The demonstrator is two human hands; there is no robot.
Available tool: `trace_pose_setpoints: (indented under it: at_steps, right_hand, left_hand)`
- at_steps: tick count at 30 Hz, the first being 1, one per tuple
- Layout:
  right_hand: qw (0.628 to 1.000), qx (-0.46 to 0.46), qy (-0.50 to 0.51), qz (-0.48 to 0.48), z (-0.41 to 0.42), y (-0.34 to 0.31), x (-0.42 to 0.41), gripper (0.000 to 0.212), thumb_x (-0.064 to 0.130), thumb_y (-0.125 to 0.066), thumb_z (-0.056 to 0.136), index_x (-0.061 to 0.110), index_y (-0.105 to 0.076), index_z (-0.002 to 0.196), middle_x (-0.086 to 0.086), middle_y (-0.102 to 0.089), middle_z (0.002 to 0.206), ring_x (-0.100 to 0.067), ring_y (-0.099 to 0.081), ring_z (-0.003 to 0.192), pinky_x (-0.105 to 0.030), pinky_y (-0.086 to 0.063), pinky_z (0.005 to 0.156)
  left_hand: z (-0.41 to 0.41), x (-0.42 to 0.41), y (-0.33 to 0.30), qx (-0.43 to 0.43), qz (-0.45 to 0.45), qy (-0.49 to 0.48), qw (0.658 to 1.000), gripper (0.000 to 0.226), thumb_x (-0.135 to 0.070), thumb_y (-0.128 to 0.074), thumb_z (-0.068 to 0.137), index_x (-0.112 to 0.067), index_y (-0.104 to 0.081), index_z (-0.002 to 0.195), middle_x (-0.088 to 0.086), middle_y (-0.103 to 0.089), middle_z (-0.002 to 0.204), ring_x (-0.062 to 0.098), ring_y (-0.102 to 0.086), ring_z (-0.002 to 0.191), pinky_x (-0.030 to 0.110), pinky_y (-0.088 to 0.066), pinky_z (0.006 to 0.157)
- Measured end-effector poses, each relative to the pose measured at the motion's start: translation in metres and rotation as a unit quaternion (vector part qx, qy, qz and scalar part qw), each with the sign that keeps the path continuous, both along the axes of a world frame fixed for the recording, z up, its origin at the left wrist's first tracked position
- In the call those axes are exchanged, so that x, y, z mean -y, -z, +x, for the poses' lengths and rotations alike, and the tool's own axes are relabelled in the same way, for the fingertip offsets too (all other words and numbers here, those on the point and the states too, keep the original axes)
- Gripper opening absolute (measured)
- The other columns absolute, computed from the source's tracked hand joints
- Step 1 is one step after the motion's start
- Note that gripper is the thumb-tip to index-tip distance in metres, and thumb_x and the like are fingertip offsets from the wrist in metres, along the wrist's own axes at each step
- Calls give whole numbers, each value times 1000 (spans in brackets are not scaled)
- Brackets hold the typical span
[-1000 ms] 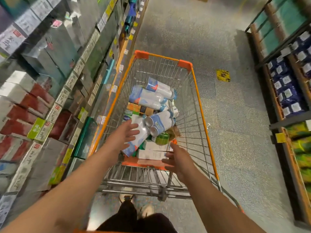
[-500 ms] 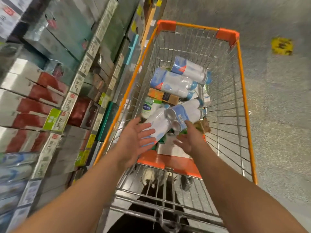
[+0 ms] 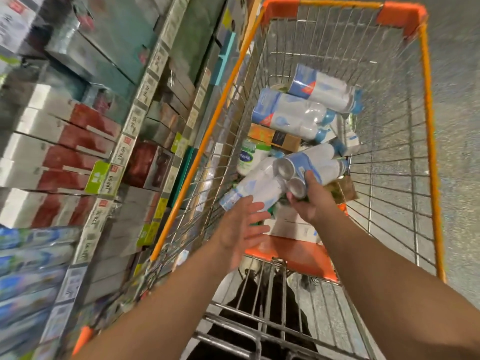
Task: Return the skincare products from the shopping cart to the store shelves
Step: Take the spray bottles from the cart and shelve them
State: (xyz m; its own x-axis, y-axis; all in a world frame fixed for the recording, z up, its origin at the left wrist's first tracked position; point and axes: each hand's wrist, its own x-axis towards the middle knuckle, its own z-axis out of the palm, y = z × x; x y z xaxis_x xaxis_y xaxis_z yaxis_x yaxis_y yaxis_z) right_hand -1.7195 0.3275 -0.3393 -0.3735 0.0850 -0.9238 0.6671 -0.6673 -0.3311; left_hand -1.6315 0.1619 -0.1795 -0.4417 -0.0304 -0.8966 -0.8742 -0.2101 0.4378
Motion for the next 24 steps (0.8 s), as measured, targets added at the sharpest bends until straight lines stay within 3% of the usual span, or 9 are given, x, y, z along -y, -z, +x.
trace_pose_setpoints:
  at_steps: [2,7,10,12,15,17,19,21,24]
  right_hand:
    - [1000,-20,-13,8,5,-9,-4,47,35,-73,96,14,-57,135,-15,-70,127,-26,-73,89,-35,-57,57]
    - [998,-49,-33,-9,33,-37,-14,35,31,-65,102,12,-60,130,-18,-69,127,-31,-68,102,-40,-58,75]
    - [995,-78,-47,-32,49,-70,-12,32,34,-58,104,12,-63,128,-17,-70,122,-27,-71,93,-33,-59,62]
    - [993,-87,-51,-54,59,-90,-11,36,35,-58,104,11,-63,131,-17,-70,125,-25,-72,91,-31,-60,60]
    - [986,-96,-28,-136,74,-122,-14,54,35,-60,101,5,-54,145,-21,-62,141,-30,-69,102,-37,-64,66]
    - [969,-122,-35,-211,83,-151,-16,62,32,-70,92,2,-53,144,-23,-64,134,-32,-70,99,-38,-63,69]
    - [948,-165,-64,-264,95,-181,-13,68,25,-92,73,0,-64,130,-23,-68,119,-33,-72,92,-39,-63,72]
    - [928,-206,-90,-298,106,-206,-9,70,21,-101,59,-2,-72,119,-23,-70,113,-35,-72,88,-40,-63,73]
    - [895,-233,-130,-357,118,-239,2,62,23,-87,82,-5,-64,133,-29,-65,119,-39,-68,95,-40,-60,81]
  left_hand:
    - [2,4,-5,3,0,-9,1000,44,-47,-40,107,-15,-62,127,8,-68,127,31,-66,116,38,-55,91]
    - [-1,11,-13,5,-3,-37,999,43,-46,-41,108,-14,-64,126,7,-71,121,30,-68,113,45,-52,103]
    - [-1,10,-18,0,5,-47,999,41,-44,-44,107,-15,-66,125,7,-73,120,30,-69,111,44,-53,102]
    - [0,7,-24,-4,19,-45,999,42,-44,-44,107,-15,-65,128,6,-72,120,28,-68,110,46,-52,103]
    - [2,0,-35,-7,34,1,999,46,-47,-42,107,-18,-57,139,2,-65,131,28,-59,124,47,-47,110]
    - [2,-9,-48,-26,54,32,998,46,-50,-40,107,-21,-50,141,1,-57,139,26,-54,128,41,-48,103]
    - [3,-15,-60,-48,91,20,994,42,-56,-41,104,-26,-54,131,1,-60,128,22,-56,117,37,-45,93]
    - [4,-17,-71,-71,138,-12,988,45,-64,-44,98,-26,-62,115,-1,-68,97,19,-61,88,35,-47,82]
    - [6,-11,-92,-127,211,-32,969,57,-73,-49,84,-24,-72,102,2,-53,66,14,-49,51,24,-43,47]
